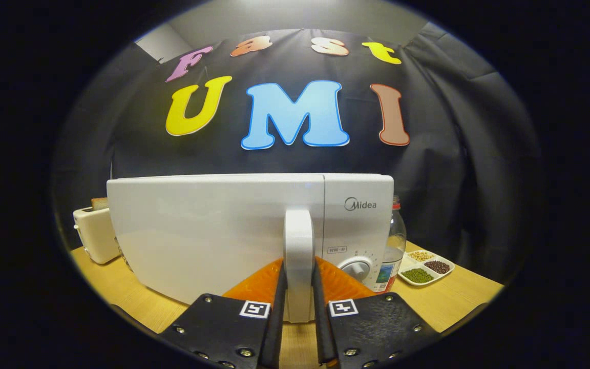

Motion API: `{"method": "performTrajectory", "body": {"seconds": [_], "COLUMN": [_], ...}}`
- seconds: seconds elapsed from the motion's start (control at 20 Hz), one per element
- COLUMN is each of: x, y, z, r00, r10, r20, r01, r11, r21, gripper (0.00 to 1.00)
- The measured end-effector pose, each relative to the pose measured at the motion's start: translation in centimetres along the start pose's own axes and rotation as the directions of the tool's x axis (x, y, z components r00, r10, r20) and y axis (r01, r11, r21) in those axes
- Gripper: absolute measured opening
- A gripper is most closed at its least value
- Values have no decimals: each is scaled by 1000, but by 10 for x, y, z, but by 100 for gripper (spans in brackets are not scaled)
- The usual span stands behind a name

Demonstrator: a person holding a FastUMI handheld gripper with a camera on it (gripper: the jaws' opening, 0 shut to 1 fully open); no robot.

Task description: Open the microwave, put the food inside, and close the microwave door.

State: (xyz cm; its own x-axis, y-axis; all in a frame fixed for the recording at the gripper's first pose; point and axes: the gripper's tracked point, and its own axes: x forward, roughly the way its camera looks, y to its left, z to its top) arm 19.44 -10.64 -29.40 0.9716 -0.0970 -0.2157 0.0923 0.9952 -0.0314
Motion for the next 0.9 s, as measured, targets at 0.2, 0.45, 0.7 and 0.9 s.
{"method": "performTrajectory", "body": {"seconds": [0.2,0.45,0.7,0.9], "x": [-1,-6,-21,-35], "y": [0,3,0,26], "z": [-3,-3,-5,-7], "r00": [998,994,989,974], "r10": [37,85,121,213], "r20": [-45,-61,-87,-74], "r01": [-36,-83,-119,-213], "r11": [999,996,993,977], "r21": [24,36,21,10], "gripper": [17,17,18,1]}}
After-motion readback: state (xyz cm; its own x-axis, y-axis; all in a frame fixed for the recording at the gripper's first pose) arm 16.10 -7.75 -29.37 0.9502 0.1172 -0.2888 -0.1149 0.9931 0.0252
